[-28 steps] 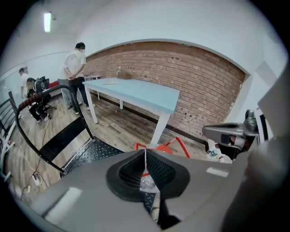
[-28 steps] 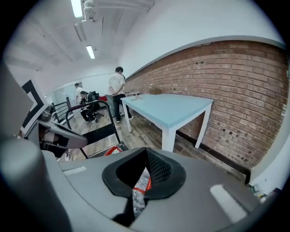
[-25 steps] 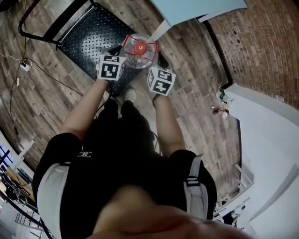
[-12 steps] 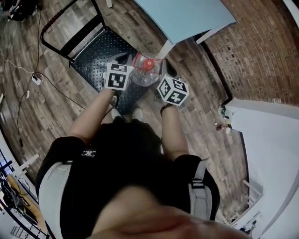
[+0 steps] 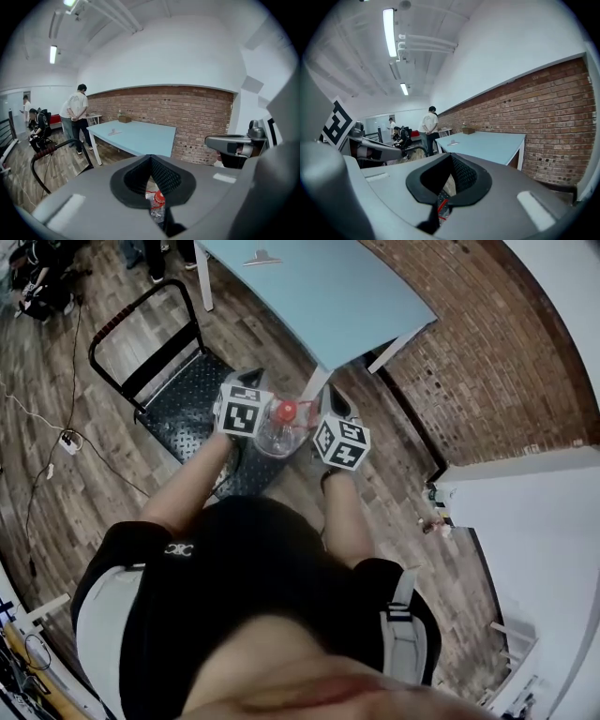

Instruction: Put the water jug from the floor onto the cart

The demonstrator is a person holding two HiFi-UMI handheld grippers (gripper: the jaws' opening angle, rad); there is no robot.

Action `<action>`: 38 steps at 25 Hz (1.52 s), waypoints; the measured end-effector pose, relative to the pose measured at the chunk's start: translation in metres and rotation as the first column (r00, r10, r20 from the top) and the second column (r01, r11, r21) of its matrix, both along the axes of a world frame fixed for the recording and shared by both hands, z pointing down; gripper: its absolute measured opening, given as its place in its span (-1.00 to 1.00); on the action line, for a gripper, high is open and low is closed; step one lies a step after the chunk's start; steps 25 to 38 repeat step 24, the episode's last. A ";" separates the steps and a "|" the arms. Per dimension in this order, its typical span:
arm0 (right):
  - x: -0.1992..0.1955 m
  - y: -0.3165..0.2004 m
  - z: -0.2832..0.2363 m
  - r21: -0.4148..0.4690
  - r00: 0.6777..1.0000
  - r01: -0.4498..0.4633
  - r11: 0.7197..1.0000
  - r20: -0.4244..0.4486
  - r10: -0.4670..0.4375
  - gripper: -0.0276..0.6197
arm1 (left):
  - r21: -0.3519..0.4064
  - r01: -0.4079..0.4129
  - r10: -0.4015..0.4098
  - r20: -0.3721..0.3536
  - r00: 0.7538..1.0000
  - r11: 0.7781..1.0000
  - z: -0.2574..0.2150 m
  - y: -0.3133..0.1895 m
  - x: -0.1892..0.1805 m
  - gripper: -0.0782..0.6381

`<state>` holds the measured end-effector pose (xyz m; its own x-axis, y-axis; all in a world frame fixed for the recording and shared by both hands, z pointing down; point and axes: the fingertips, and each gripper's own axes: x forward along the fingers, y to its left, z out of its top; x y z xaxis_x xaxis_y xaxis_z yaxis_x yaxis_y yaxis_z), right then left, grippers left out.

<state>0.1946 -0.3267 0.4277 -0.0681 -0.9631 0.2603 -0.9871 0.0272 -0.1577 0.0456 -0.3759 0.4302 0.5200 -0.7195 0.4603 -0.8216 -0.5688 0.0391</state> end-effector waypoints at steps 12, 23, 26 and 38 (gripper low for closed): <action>0.005 0.002 -0.023 0.046 0.999 -0.040 0.998 0.025 0.039 -0.88 | 0.050 -0.043 0.043 0.001 0.999 0.998 -0.023 0.003 0.015 -0.78; -0.006 -0.007 -0.018 0.030 0.998 -0.020 0.999 0.061 0.019 -0.88 | 0.022 -0.015 0.015 0.007 1.000 1.000 -0.015 -0.003 0.000 -0.78; -0.008 -0.008 -0.018 0.029 0.998 -0.018 0.999 0.061 0.016 -0.88 | 0.017 -0.011 0.011 0.008 1.000 1.000 -0.015 -0.003 -0.002 -0.78; -0.008 -0.008 -0.018 0.029 0.998 -0.018 0.999 0.061 0.016 -0.88 | 0.017 -0.011 0.011 0.008 1.000 1.000 -0.015 -0.003 -0.002 -0.78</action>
